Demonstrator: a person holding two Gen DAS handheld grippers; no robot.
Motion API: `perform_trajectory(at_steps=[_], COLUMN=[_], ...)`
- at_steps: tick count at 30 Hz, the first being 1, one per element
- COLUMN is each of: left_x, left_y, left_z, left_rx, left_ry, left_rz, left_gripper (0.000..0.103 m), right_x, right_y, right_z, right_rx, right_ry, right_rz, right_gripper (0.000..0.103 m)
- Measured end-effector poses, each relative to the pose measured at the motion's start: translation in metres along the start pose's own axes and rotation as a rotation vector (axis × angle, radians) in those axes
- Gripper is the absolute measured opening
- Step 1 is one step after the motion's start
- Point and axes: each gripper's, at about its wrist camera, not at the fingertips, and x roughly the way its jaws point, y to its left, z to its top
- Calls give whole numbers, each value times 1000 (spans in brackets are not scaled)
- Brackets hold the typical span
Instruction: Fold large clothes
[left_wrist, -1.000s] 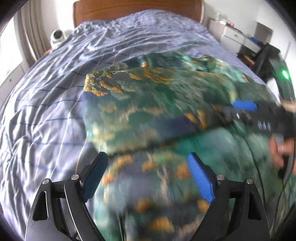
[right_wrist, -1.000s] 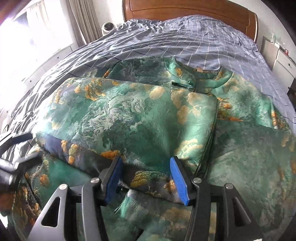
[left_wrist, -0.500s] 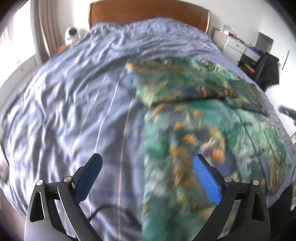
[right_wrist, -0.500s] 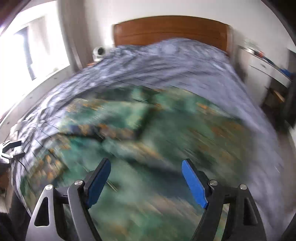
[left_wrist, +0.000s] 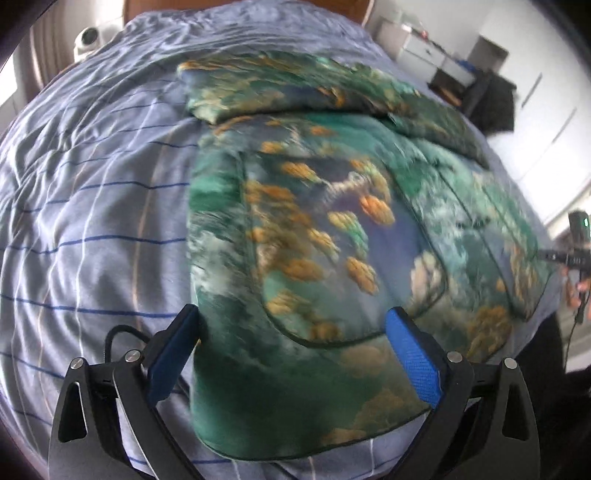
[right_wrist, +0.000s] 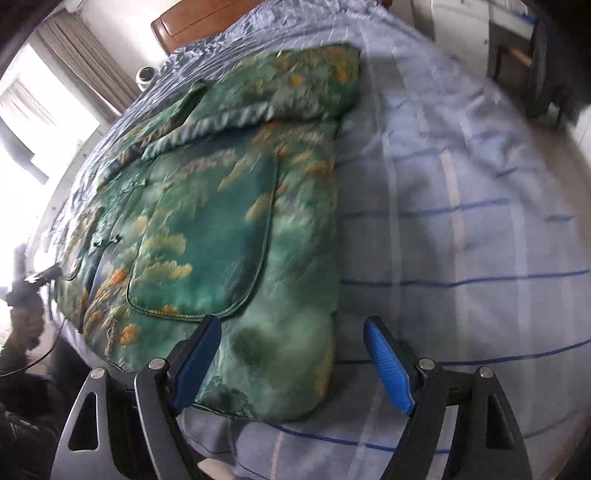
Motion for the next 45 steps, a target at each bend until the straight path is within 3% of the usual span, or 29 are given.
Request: perform_trajectory(at_steps=[1,3,4,5,6,7,9,13,16,22,26,29,32,35,41,45], left_x=[0,-1,-2,-4,-5,-6,-13,-42,-61,-90,-130,-159,-169,-153,-91,-42], left_y=[-5,-12,-15,-15,-14,-11,-7,-14,-17,-29,-42,-31,-8,12,31,49], left_z=[-1,-3,-3,-2,-1,0,3,2,-5,-53,-81,-51,0,51,129,157], left_rx=[17,50,60,62,53,37,-8,9,19,121,212,138,6,-101,-166,-232], left_ry=[6,27,32,33,35,36,23,-37,-38,84,193,130,2,-67,-90,-57], left_rz=[15,71,94,116,133,132,115,104,87,76,3,-72,-139,-133,-75,-53], left_gripper=[92,70,62,44,30,26,16,13,13,13,13,13,13,14,15,20], right_x=[7,16,16,14,12,8,-2,-27,-44,-64,-90,-115,-145,-151,-95,-43], right_y=[1,8,12,18,23,25,26,36,46,47,53,58,65,62,26,-7], right_z=[-1,-5,-6,-6,-6,-4,-1,5,5,-21,-56,-58,-16,34,138,171], right_rx=[7,-1,-16,-36,-54,-58,-41,-58,-80,-103,-79,-31,-19,-24,64,203], right_ry=[19,42,42,44,44,38,16,-33,-42,41,163,177,57,-61,-142,-168], right_rz=[23,53,62,60,38,24,38,46,57,94,167,246,316,332,312,319], right_gripper=[81,80,68,56,33,21,16,13,13,13,13,13,13,13,13,13])
